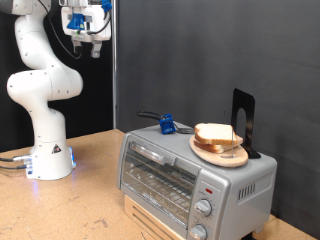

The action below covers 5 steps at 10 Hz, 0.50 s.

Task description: Make a piece of toast with the oven

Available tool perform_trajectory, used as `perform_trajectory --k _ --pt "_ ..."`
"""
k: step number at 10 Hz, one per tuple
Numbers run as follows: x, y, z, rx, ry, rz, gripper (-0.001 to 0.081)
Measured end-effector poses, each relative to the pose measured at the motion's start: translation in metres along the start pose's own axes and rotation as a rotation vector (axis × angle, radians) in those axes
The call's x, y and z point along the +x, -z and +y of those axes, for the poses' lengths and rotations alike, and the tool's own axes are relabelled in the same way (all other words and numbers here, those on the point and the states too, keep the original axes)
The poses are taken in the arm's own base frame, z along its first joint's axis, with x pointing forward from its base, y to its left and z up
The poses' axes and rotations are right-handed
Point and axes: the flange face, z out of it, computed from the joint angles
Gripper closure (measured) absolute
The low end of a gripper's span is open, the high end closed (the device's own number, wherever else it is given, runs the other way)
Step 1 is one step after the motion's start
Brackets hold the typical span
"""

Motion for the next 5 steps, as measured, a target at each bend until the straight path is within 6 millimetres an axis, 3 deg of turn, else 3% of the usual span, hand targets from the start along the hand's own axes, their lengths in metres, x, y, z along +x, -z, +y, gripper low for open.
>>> perform_trajectory --k 3,5 --pt "-0.01 0.0 -0.01 0.097 0.301 0.069 -0.0003" --pt "-0.019 -0.002 -0.016 0.108 0.325 0.092 -0.0003"
